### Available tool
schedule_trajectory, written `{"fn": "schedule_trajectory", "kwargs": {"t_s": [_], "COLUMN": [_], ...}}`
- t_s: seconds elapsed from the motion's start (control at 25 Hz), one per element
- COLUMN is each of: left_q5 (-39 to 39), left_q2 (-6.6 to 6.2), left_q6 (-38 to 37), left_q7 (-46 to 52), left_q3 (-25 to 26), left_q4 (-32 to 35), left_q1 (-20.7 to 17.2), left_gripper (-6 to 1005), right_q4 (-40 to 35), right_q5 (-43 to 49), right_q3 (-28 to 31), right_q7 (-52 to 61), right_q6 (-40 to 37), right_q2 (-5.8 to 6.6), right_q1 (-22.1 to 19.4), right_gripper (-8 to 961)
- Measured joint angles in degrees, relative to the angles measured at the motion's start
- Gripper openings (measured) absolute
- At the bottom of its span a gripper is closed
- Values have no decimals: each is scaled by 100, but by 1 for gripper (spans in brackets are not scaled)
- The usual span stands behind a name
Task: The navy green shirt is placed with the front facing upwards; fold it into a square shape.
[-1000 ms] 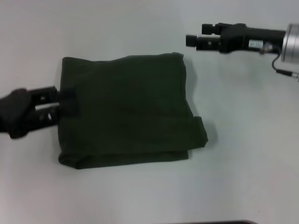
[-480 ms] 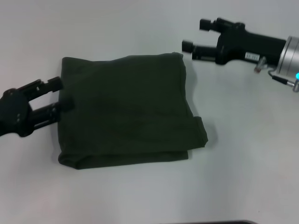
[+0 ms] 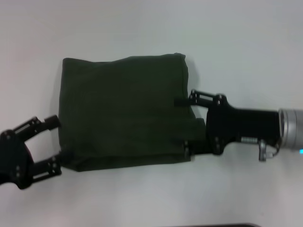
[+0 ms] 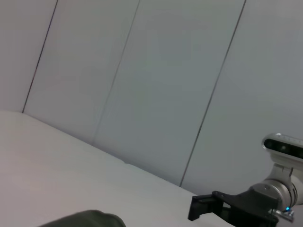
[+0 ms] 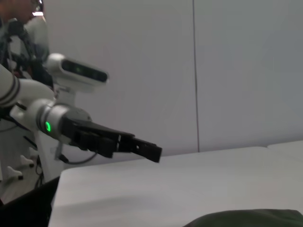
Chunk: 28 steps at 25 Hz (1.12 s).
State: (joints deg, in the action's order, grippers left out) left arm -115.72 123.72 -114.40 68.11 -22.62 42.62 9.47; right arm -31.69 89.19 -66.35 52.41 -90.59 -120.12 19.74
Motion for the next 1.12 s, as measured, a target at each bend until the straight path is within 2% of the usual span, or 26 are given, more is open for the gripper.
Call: {"fn": "schedule_trajectory", "kwargs": {"t_s": [0.08,0.24,0.44,0.68,0.88,1.12], "left_q5": [-47,-533,-711,-865,-1245,-1293], "left_q2": [-1,-10,6,-72,-178,-190], "left_q6": [13,150,475,527,455,419], "left_q7": [-114,-1230,-2296,-2351,-2124,-2002], "left_q3": [1,35,56,-7,-73,-40], "left_q4": [-93,-603,-1018,-1060,-1089,-1100], "left_q1": [-20,-70,-184,-206,-21,78], "left_gripper": [874,874,874,874,874,874], "right_q4": [294,754,880,933,961,968], "right_q5": [-15,15,18,34,156,170], "right_q3": [9,-21,-88,-237,-255,-284], "right_q7": [-256,-801,-941,-977,-980,-974], "right_q6": [-105,-117,-126,-116,-129,-153], "right_q2": [9,16,16,21,25,24], "right_q1": [-14,-22,-24,-27,-30,-32], "right_gripper": [914,913,913,912,913,914]}}
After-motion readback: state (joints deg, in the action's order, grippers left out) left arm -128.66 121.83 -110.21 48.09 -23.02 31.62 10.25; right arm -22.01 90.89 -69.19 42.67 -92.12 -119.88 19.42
